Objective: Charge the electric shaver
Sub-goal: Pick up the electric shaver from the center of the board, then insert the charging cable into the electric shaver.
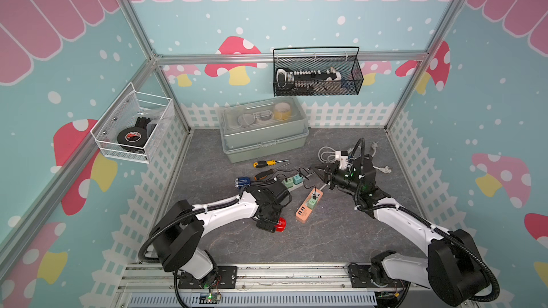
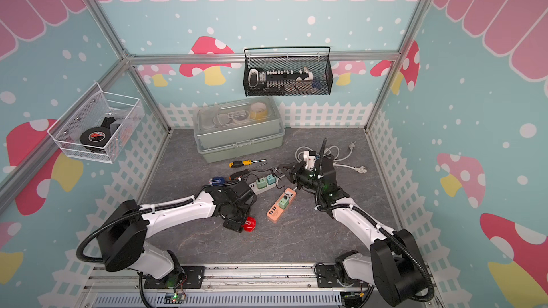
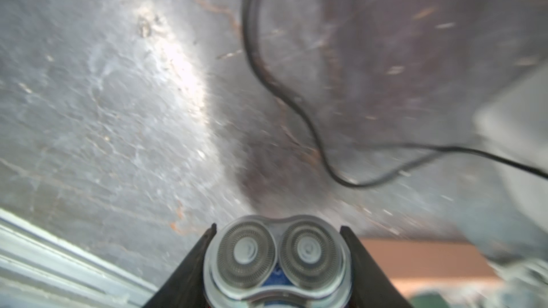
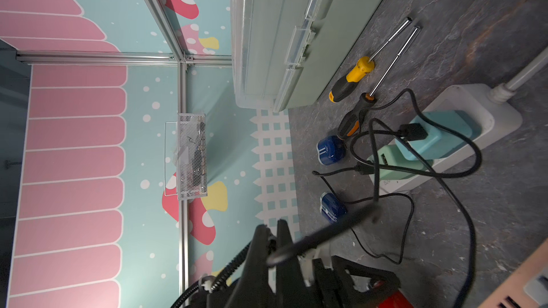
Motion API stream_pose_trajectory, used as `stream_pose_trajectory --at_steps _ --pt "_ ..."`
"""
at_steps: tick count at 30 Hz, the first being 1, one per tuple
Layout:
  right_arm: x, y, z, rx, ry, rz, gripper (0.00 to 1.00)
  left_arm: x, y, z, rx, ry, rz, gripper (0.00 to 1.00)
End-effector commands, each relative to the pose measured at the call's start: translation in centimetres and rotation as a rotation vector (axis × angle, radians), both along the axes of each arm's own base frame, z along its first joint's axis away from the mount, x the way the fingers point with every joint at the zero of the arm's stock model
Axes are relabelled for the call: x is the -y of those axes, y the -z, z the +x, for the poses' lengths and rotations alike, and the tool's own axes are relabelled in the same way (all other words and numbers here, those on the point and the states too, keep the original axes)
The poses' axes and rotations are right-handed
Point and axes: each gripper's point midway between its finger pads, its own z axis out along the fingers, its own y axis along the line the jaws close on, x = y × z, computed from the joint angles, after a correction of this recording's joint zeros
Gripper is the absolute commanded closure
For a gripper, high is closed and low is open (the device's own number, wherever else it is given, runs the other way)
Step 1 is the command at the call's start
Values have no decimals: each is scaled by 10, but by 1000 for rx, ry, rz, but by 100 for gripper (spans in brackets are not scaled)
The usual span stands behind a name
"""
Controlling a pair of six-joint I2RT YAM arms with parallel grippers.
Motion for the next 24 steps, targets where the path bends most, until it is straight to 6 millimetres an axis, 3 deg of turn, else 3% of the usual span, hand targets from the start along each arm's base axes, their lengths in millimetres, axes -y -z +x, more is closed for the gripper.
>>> stream_pose_trajectory --at_steps 1,6,12,18,24 --pt "8 -22 6 143 40 -46 100 -3 -45 25 40 -316 -134 100" --pt "14 -40 13 319 137 -78 100 -9 -89 64 115 -379 -302 100" --pt "-6 -51 13 469 197 -89 100 -1 -128 109 154 -373 -486 100" --pt "-32 -60 12 595 229 -129 100 3 -154 144 186 -379 -602 100" --pt "-51 -55 14 608 203 -133 100 3 -163 158 201 -395 -645 100"
